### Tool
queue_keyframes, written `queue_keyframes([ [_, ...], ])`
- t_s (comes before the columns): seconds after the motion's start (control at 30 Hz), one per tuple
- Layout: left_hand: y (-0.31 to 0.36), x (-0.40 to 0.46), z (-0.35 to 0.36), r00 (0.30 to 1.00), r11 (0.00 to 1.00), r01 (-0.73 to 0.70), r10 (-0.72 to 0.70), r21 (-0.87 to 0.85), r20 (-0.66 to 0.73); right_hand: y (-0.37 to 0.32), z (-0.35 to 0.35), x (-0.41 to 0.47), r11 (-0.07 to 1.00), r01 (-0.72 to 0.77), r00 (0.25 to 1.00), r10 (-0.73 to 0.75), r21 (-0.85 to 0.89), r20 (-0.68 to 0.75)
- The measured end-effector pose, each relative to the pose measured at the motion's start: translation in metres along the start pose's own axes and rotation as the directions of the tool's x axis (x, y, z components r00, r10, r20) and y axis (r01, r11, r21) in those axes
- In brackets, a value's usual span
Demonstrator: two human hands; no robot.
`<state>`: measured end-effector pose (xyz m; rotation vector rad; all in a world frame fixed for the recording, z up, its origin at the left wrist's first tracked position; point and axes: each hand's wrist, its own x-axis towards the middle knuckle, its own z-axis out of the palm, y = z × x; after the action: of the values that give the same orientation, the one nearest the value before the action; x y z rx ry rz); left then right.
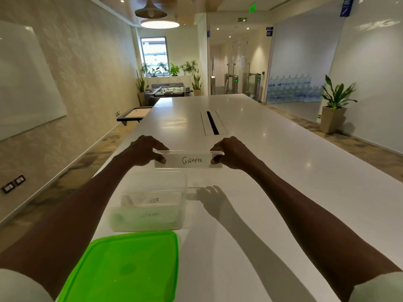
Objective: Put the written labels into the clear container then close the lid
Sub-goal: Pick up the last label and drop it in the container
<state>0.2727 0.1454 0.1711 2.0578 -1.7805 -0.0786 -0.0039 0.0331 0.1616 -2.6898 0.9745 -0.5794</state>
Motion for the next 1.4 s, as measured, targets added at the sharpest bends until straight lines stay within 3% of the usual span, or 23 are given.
queue_keyframes([
  [0.5, -0.077, -0.061, -0.024, 0.992, 0.993, 0.115, -0.115, 0.01, 0.049, -0.074, 0.055, 0.013, 0.996, 0.079, 0.994, -0.082, 0.04, 0.07],
  [0.77, -0.093, -0.08, -0.024, 0.984, 0.974, 0.142, -0.157, 0.176, 0.08, -0.093, 0.073, 0.015, 0.993, 0.116, 0.982, -0.117, 0.015, 0.147],
  [1.0, -0.099, -0.087, -0.019, 0.96, 0.97, 0.205, -0.225, 0.126, 0.166, -0.101, 0.088, 0.018, 0.99, 0.14, 0.966, -0.134, -0.011, 0.219],
  [1.4, -0.091, -0.088, 0.003, 0.922, 0.906, 0.162, -0.281, 0.39, 0.268, -0.106, 0.106, 0.015, 0.98, 0.184, 0.901, -0.135, -0.08, 0.413],
])
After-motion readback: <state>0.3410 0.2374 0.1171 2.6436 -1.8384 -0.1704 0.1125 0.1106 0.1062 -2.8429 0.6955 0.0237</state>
